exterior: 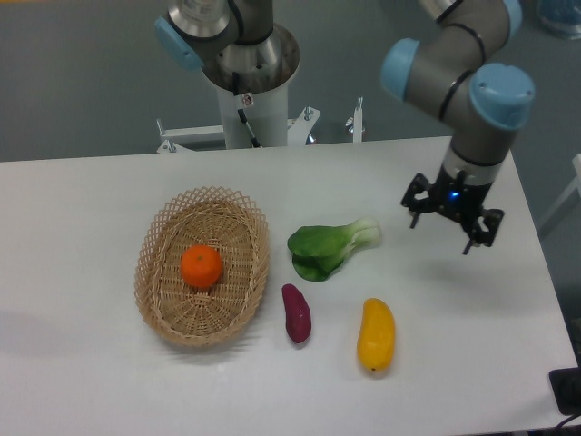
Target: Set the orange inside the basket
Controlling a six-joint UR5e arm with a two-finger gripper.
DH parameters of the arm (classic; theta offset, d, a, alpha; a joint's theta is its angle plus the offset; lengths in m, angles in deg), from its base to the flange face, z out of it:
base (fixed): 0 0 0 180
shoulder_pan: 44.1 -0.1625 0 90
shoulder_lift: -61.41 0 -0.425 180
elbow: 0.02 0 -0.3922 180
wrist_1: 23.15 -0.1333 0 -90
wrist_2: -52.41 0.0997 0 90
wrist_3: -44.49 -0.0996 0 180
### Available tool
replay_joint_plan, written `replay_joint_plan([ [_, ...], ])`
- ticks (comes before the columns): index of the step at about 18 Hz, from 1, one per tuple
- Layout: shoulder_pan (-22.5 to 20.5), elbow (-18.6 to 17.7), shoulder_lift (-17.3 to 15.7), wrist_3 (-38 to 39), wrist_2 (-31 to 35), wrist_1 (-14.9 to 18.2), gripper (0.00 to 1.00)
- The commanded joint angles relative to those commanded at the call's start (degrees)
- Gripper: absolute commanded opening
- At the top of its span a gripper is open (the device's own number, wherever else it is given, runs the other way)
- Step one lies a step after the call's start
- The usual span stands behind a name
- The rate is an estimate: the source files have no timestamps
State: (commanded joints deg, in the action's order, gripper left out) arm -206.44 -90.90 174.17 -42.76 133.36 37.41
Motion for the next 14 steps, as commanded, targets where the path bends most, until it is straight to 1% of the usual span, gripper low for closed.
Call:
replay_joint_plan([
  [2, -0.1, 0.1, 0.4, -2.6, 0.1, -0.3, 1.0],
  [7, -0.8, 0.2, 0.0, -2.7, 0.3, -0.6, 1.0],
  [11, -1.8, 0.7, 0.9, -6.7, 4.6, -0.7, 1.0],
  [14, -1.9, 0.6, 1.1, -7.0, 5.0, -0.8, 1.0],
])
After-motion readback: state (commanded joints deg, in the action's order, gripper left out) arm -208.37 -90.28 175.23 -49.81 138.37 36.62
